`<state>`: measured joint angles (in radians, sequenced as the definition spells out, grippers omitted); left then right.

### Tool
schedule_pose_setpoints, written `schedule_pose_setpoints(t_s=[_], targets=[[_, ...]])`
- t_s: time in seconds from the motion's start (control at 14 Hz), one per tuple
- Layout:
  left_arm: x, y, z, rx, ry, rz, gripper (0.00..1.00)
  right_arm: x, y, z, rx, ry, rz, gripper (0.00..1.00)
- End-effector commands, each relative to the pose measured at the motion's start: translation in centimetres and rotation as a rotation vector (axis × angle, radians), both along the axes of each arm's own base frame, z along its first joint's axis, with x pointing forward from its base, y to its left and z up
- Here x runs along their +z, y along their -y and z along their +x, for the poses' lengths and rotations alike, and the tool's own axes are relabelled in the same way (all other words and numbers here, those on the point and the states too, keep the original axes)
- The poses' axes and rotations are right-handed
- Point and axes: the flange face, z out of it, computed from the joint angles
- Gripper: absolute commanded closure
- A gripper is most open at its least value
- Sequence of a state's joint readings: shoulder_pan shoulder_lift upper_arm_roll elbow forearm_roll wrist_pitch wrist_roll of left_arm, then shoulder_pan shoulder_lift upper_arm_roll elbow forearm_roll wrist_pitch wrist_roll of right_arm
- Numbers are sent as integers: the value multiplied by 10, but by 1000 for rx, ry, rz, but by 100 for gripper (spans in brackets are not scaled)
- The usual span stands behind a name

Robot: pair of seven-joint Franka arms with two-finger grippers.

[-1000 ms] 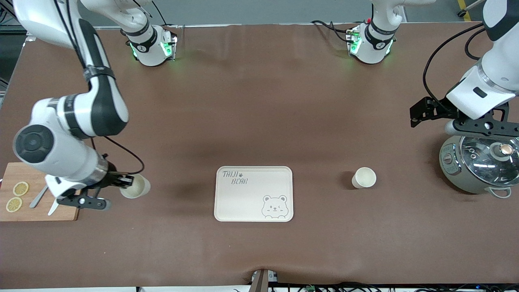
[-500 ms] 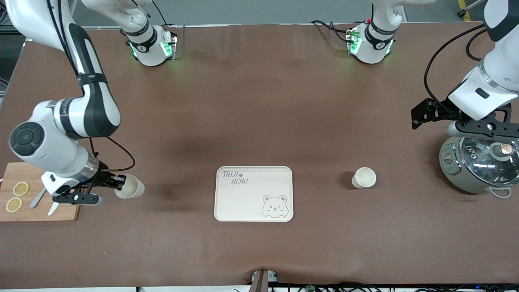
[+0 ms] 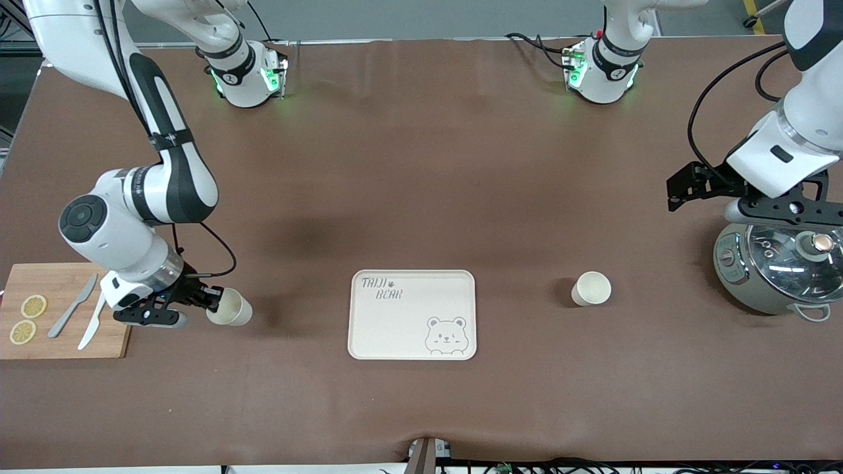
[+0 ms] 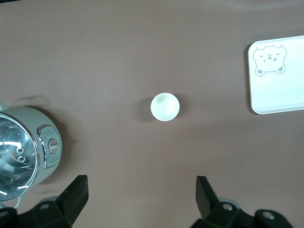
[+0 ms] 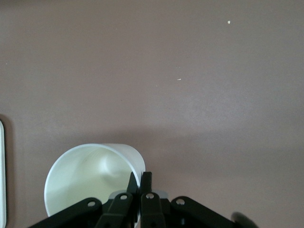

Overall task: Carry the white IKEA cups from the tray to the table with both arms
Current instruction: 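Lower the cup onto the table and open the right gripper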

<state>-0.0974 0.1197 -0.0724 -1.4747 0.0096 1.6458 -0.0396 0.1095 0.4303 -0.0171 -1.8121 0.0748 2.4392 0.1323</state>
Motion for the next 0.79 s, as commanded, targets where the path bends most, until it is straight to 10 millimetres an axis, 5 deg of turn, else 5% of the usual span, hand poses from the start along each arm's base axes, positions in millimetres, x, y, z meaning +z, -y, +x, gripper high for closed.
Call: schedule_pose_setpoints(t_s=[0.0, 0.71], targets=[[3, -1, 1, 5, 9, -9, 0, -13, 6, -2, 11, 11, 12, 100], [2, 0, 1, -1, 6, -6, 0, -68, 5, 4, 5, 43, 5, 100]])
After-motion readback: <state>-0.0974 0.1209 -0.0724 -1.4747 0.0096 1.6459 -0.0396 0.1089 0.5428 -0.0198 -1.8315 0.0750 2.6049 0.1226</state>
